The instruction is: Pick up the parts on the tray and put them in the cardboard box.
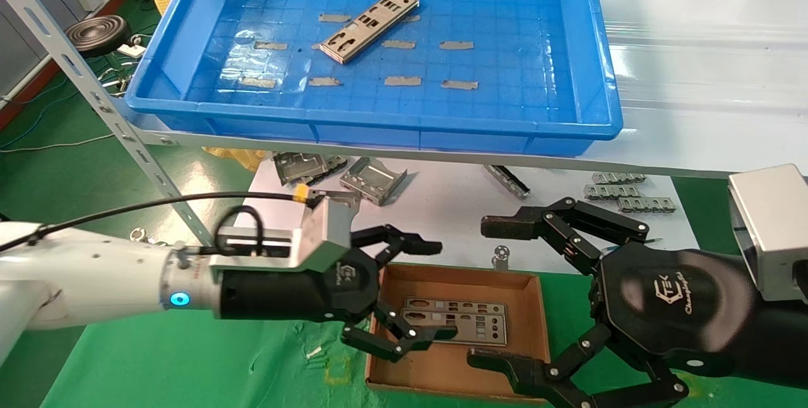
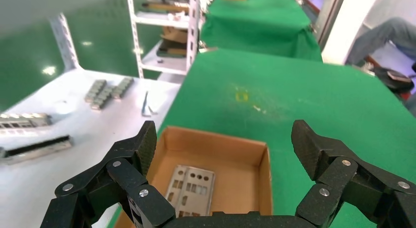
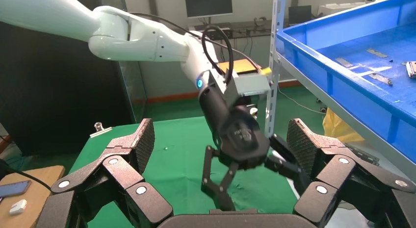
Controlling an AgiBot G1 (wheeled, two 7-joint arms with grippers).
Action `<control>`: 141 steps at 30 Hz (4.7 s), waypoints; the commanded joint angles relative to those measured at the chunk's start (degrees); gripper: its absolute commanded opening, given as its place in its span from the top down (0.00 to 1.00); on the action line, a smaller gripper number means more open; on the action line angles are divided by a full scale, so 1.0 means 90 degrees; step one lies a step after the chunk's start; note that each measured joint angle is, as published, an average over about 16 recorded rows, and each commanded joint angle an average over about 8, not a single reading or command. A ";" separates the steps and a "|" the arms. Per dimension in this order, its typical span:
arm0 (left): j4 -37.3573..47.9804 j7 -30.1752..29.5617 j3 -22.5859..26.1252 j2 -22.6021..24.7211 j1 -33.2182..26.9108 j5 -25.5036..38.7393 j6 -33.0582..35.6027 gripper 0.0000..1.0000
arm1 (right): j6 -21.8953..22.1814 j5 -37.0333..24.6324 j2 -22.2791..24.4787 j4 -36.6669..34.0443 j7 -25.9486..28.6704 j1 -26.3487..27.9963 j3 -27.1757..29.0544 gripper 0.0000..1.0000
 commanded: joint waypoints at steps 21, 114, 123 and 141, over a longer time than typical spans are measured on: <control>-0.2418 -0.1367 -0.1471 -0.1592 0.1099 -0.0475 0.0007 0.00 | 0.0000 0.0000 0.0000 0.0000 0.0000 0.0000 -0.0001 0.00; -0.5087 -0.2876 -0.3096 -0.3352 0.2314 -0.0999 0.0013 0.00 | 0.0002 0.0002 0.0001 -0.0002 -0.0001 -0.0001 0.0000 0.00; -0.5087 -0.2876 -0.3095 -0.3351 0.2314 -0.0999 0.0013 0.00 | 0.0002 0.0002 0.0001 -0.0002 -0.0001 -0.0001 0.0000 0.00; -0.5087 -0.2876 -0.3095 -0.3351 0.2314 -0.1000 0.0013 0.00 | 0.0002 0.0002 0.0001 -0.0002 -0.0001 -0.0001 0.0000 0.00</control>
